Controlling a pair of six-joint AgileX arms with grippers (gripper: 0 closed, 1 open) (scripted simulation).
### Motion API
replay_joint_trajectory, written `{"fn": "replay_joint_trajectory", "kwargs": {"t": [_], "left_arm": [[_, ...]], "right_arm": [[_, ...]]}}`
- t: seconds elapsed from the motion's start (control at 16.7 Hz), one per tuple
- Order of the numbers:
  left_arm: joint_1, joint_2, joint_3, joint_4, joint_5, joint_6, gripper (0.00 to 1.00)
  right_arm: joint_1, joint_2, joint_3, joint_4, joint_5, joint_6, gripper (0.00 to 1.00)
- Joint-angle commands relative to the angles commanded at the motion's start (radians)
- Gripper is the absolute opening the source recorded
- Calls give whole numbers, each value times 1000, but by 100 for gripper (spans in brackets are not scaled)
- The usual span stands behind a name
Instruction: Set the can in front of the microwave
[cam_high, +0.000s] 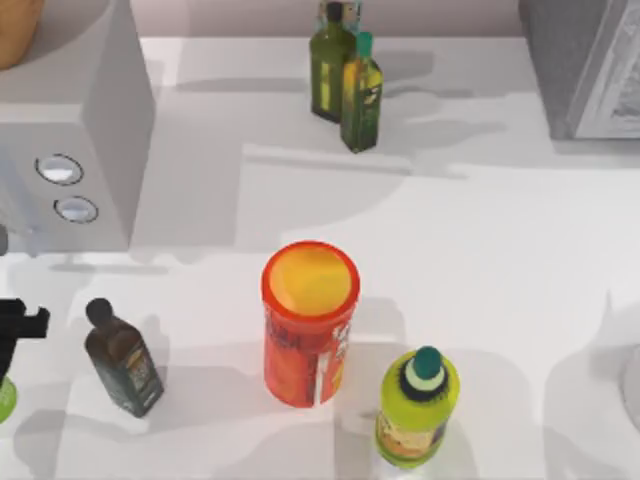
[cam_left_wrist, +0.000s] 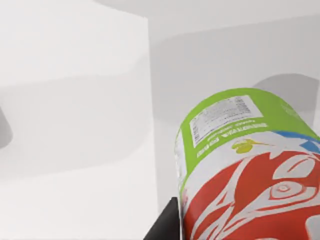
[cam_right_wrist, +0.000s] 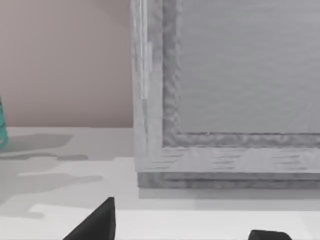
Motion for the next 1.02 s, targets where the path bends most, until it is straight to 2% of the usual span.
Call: {"fn": "replay_joint_trajectory", "kwargs": {"t": [0.18,0.96,1.02], "left_arm": [[0,0,-1,1,0,0,0],[0,0,-1,1,0,0,98],[0,0,-1,1,0,0,100]], "right_arm": [[0,0,0,0,0,0,100],[0,0,0,0,0,0,100],[0,0,0,0,0,0,100]]}}
